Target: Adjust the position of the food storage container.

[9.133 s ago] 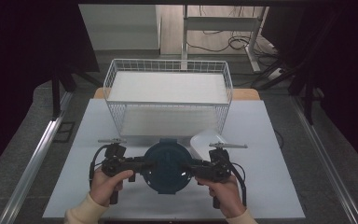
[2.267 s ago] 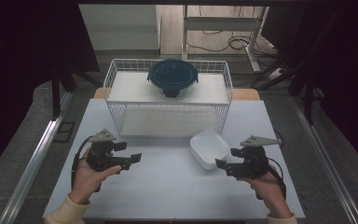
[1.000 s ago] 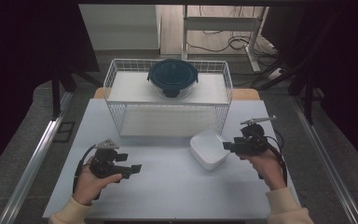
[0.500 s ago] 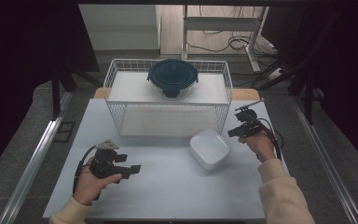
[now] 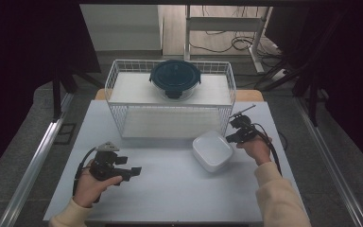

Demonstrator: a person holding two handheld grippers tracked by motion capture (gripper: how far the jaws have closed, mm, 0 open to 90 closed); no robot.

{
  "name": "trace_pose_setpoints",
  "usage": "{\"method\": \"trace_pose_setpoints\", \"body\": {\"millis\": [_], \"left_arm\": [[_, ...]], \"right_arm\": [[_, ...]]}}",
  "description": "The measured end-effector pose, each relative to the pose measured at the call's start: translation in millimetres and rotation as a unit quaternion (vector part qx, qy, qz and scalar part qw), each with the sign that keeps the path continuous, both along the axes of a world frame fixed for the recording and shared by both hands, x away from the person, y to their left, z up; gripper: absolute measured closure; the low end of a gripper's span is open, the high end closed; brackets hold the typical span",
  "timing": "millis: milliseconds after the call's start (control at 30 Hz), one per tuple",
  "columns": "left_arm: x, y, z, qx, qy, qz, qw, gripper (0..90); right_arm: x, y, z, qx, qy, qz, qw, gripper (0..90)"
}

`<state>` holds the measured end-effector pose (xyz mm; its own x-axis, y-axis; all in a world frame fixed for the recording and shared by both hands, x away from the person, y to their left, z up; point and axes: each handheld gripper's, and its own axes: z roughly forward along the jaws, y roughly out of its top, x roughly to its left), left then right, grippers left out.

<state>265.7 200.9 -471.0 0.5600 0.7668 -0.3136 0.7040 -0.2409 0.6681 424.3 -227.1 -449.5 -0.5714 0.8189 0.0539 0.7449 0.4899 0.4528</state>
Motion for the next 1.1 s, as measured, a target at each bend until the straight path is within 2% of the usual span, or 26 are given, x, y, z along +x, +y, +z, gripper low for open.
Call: {"method": "trace_pose_setpoints", "body": {"millis": [400,767,833,967,1100], "left_arm": [[-0.1,7.6,-0.9,-0.002,0.002,0.008,1.0,22.3],[-0.4,7.0,-2.1,-0.002,0.005,0.007,1.0,22.3],[-0.2,7.4,-2.8,-0.003,0.006,0.007,1.0,22.3],[-0.5,8.3,-3.5,-0.004,0.008,0.008,0.9999,22.3],[-0.6,8.8,-3.7,-0.004,0.008,0.008,0.9999,22.3]], "right_arm": [[-17.4,18.3,-2.7,0.012,0.005,0.04,0.9991,89.4],[-28.6,25.6,-10.7,0.028,0.007,0.038,0.9989,89.3],[-28.3,25.6,-11.4,0.038,0.006,0.028,0.9989,89.4],[-28.8,27.7,-11.7,0.041,0.006,0.024,0.9989,89.4],[-32.2,32.5,-12.7,0.045,0.008,0.033,0.9984,89.4]]}}
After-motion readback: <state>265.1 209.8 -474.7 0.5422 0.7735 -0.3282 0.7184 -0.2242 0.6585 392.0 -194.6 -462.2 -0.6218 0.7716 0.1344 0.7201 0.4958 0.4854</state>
